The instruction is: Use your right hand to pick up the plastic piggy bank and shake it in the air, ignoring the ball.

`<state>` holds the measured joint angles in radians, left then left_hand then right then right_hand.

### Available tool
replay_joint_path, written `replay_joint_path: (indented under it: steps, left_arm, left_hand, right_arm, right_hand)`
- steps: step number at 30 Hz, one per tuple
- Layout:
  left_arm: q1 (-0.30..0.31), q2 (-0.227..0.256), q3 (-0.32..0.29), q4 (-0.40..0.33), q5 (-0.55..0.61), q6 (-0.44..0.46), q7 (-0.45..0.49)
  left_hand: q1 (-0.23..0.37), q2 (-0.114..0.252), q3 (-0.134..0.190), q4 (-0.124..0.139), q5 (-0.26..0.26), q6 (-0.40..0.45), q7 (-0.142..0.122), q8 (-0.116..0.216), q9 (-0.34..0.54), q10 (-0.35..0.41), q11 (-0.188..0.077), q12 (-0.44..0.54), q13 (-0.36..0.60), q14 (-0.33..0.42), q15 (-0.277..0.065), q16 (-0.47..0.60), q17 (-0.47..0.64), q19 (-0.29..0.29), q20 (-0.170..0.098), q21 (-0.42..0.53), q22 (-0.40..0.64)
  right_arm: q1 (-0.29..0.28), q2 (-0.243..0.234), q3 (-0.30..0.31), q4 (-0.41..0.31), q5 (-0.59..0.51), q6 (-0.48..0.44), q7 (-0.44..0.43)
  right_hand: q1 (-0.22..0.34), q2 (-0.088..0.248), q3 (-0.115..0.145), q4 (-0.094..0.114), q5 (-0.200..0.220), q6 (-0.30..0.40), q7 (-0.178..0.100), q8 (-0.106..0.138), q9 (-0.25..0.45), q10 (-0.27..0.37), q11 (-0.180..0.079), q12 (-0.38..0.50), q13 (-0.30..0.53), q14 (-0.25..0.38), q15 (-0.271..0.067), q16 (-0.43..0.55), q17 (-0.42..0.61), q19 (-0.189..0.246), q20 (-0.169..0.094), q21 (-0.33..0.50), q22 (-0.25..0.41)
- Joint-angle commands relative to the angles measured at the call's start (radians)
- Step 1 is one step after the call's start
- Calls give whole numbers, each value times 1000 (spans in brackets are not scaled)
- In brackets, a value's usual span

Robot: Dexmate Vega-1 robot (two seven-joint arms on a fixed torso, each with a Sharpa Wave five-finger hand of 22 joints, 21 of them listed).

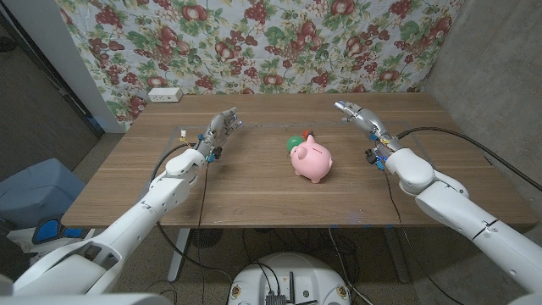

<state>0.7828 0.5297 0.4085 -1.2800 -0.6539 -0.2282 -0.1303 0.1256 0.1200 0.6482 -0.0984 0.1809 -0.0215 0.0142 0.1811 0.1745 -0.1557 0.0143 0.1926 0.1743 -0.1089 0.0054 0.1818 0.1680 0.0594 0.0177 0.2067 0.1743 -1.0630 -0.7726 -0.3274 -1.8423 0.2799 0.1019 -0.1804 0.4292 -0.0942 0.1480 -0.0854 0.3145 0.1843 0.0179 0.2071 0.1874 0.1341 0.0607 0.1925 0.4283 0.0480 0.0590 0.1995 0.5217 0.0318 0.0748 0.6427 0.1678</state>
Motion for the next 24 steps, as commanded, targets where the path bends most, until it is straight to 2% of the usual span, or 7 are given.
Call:
replay_joint_path:
  steps: [1, 11, 15, 24]
  left_arm:
    - [14, 20, -7, -28, -8, 6, -13]
    - [35, 37, -24, -42, -20, -21, -33]
    - [40, 44, -29, -41, -16, -39, -38]
    - [30, 42, -28, -16, -12, -51, -48]
  left_hand:
    - [10, 48, 0, -4, -1, -5, -9, -2, 1, -1, 0, -1, 3, -1, 0, -3, 1, 8, -2, -3, 6]
    - [10, 48, -1, -4, -1, -9, -12, -2, 1, -1, 0, -1, 3, -1, 0, -3, 1, 9, -2, -3, 6]
    - [10, 48, -2, -5, -1, -5, -14, 0, 1, 12, -17, 3, 3, 5, -8, -1, 1, 12, -2, -2, 6]
    - [11, 47, -2, -7, -1, -1, -20, 1, 1, 19, -17, 5, 2, 12, -14, 0, 1, 18, -5, 0, 6]
  right_arm:
    - [-24, 43, 30, 31, 79, 73, -14]
    - [-58, 88, 71, 57, 150, 147, -34]
    - [-70, 104, 82, 62, 161, 159, -54]
    - [-84, 165, 103, 104, 213, 188, -96]
  right_hand:
    - [2, 12, 3, -4, 4, 16, 2, 8, 2, 9, 2, 5, -3, -2, 4, 0, -4, 3, 4, -5, 0]
    - [4, 21, 5, -6, 1, 37, 6, 11, 3, 26, -3, 9, -17, 11, 0, 4, -21, 26, 9, -12, 0]
    - [5, 23, 5, -7, -1, 44, 6, 12, 4, 35, 0, 11, -21, 14, 0, 5, -26, 31, 10, -15, 0]
    - [3, 28, 4, -9, -6, 79, 17, 20, 5, 66, 2, 19, -36, 30, -6, 10, -44, 39, 11, -29, 1]
